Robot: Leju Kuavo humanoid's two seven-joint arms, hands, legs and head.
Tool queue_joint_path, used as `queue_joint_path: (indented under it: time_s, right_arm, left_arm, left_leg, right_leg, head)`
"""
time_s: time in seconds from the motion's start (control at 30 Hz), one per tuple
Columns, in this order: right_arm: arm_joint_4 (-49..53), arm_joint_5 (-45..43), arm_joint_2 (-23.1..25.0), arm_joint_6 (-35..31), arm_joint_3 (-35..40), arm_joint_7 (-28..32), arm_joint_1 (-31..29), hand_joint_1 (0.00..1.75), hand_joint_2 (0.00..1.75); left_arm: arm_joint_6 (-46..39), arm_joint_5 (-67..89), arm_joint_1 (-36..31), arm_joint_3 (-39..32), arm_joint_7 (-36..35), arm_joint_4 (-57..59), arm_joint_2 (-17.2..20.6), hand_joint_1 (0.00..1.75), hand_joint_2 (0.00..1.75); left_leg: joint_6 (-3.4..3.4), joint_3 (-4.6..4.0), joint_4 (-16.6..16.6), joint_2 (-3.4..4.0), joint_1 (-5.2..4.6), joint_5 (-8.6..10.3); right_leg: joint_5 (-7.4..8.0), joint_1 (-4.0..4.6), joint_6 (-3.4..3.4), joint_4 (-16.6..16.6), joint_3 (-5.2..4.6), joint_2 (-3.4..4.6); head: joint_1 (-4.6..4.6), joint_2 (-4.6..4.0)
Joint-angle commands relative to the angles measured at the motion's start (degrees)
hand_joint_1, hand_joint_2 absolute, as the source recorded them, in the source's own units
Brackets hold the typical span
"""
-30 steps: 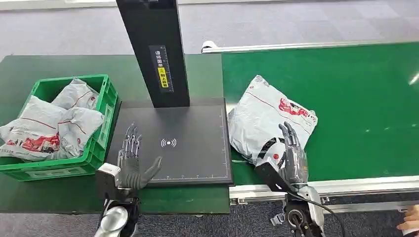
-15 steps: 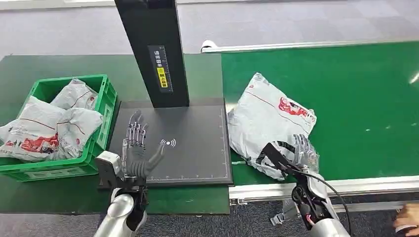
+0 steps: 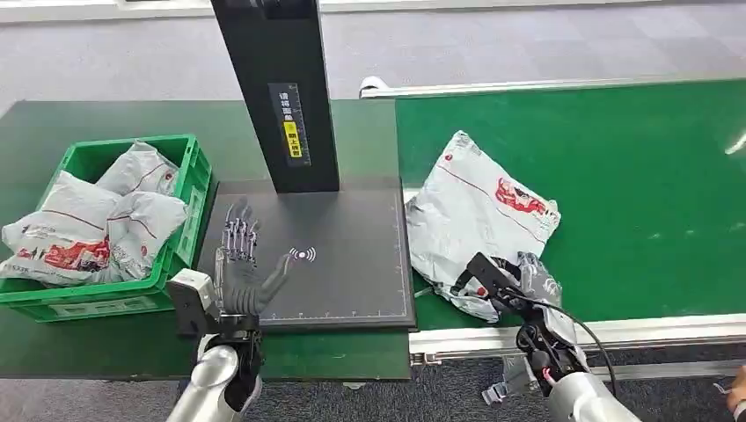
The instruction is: Moved the parcel from conveyor to table for the left to box.
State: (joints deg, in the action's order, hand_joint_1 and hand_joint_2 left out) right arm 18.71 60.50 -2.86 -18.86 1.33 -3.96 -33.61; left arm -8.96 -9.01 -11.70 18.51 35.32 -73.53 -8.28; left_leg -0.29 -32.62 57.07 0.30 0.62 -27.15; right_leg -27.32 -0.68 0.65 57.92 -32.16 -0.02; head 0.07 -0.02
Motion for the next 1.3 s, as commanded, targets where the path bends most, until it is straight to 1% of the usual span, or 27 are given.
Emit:
queue_joint_path:
  time_s: [0.03, 0.27, 0.43, 0.57, 0.63, 0.67, 0.73, 0.77, 0.8, 0.97, 1.3]
  right_arm:
    - [-4.3, -3.1, 1.5, -1.4, -7.6, 6.5, 2.6, 1.75, 1.75]
    - [-1.8, -5.7, 2.8, -3.1, -10.9, 13.6, 1.3, 1.75, 1.75]
    - [-1.8, -5.7, 2.9, -3.0, -10.9, 13.6, 1.2, 1.75, 1.75]
    - [-0.6, -7.4, 3.2, -4.1, -12.2, 17.5, 1.3, 1.75, 1.75]
    - [1.6, -10.2, 4.1, -4.9, -13.6, 22.4, 1.2, 1.75, 1.75]
    - [6.0, -13.0, 5.1, -6.6, -14.0, 27.5, 1.7, 1.75, 1.75]
    - [16.6, -16.3, 6.4, -6.4, -12.2, 29.8, 4.2, 1.75, 1.75]
    - [26.2, -18.2, 6.5, -4.7, -9.2, 27.8, 7.5, 1.75, 1.75]
    - [30.9, -18.9, 6.0, -3.5, -7.0, 24.7, 9.3, 1.75, 1.75]
    - [29.7, -20.0, 5.5, -4.1, -6.2, 24.8, 9.5, 1.75, 1.75]
    - [29.7, -20.0, 5.5, -4.1, -6.2, 24.8, 9.5, 1.75, 1.75]
  left_arm:
    - [-0.5, -0.6, -0.5, 2.1, 0.3, 2.2, 1.8, 0.00, 1.75]
    - [-1.0, -0.4, -0.5, 1.4, 0.1, 1.9, 1.9, 0.00, 1.75]
    - [-1.0, -0.4, -0.5, 1.4, 0.1, 1.9, 1.9, 0.00, 1.75]
    - [-1.2, -0.3, -0.3, 1.4, 0.1, 1.8, 2.1, 0.00, 1.75]
    - [-1.7, -0.3, 0.1, 1.2, 0.2, 1.5, 2.2, 0.00, 1.75]
    - [-2.5, 0.1, 0.6, 0.9, 0.6, 0.4, 2.5, 0.00, 1.75]
    - [-3.6, 0.9, 1.4, 0.3, 0.8, -1.4, 2.9, 0.00, 1.75]
    - [-3.9, 1.1, 1.8, -0.2, 0.8, -2.3, 3.0, 0.00, 1.75]
    - [-3.9, 1.2, 1.9, -0.3, 0.7, -2.6, 3.0, 0.00, 1.75]
    - [-3.8, 1.2, 1.7, -0.3, 0.7, -2.2, 2.9, 0.00, 1.75]
    - [-3.8, 1.2, 1.7, -0.3, 0.7, -2.2, 2.9, 0.00, 1.75]
  left_leg:
    - [0.01, -0.03, -0.2, -0.22, 0.03, 0.20]
    - [0.00, 0.00, -0.1, -0.06, 0.02, 0.05]
    - [0.00, -0.10, -0.1, -0.03, 0.02, 0.02]
    - [0.02, -0.20, -0.1, -0.07, 0.00, 0.06]
    - [0.02, -0.26, -0.1, -0.04, 0.00, 0.08]
    - [0.02, -0.27, -0.1, -0.06, 0.00, 0.08]
    - [0.01, -0.34, -0.1, 0.12, -0.03, 0.04]
    - [0.01, -0.37, -0.1, 0.11, -0.03, 0.06]
    - [0.00, -0.44, 0.0, 0.12, -0.04, 0.03]
    - [0.00, -0.44, -0.1, -0.05, -0.02, 0.04]
    - [0.00, -0.56, -0.1, -0.01, 0.00, 0.03]
  right_leg:
    - [0.14, 0.04, -0.05, -0.2, 0.04, -0.20]
    - [0.05, 0.03, -0.04, -0.1, 0.04, -0.03]
    - [0.03, 0.03, -0.03, 0.0, -0.09, 0.02]
    - [0.05, 0.02, -0.03, -0.1, -0.18, -0.02]
    - [0.08, 0.02, -0.03, -0.1, -0.23, 0.00]
    - [0.07, 0.02, -0.03, -0.1, -0.23, -0.01]
    - [0.06, -0.01, -0.03, 0.0, -0.35, 0.16]
    - [0.09, -0.01, -0.04, 0.0, -0.37, 0.16]
    - [0.06, -0.02, -0.04, 0.1, -0.45, 0.20]
    - [0.03, 0.00, -0.06, 0.0, -0.42, 0.02]
    - [0.05, 0.02, -0.05, 0.0, -0.54, 0.07]
  head:
    - [0.00, 0.02]
    - [0.00, 0.02]
    - [0.00, 0.02]
    - [0.00, 0.00]
    - [0.00, 0.00]
    - [0.00, 0.00]
    - [0.00, 0.00]
    - [0.02, 0.02]
    - [0.02, 0.00]
    - [-0.02, 0.00]
    - [0.02, 0.02]
